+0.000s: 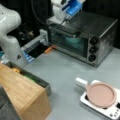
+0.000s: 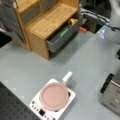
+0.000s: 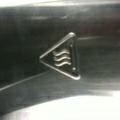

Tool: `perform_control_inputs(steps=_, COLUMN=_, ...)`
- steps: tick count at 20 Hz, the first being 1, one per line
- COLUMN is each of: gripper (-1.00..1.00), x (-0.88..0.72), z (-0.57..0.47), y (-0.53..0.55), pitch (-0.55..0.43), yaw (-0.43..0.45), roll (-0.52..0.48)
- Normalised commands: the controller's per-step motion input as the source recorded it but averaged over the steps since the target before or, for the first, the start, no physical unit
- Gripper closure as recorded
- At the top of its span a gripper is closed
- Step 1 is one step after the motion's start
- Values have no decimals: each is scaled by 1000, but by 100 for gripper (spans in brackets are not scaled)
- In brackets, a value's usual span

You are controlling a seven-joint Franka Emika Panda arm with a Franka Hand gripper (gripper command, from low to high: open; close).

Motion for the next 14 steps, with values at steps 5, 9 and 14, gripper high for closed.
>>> perform_control_inputs(steps=5, gripper=-100, x=-79, z=-151, y=-69, pitch=-46, yaw=-107, roll=187)
perform_control_inputs(steps=9, gripper=-100, x=-90, z=-125, y=-65, pitch=-38, yaw=-100, roll=191)
perform_control_inputs(steps=14, gripper=-100, x=-93, z=-108, y=-37, pitch=-46, yaw=-90, roll=190)
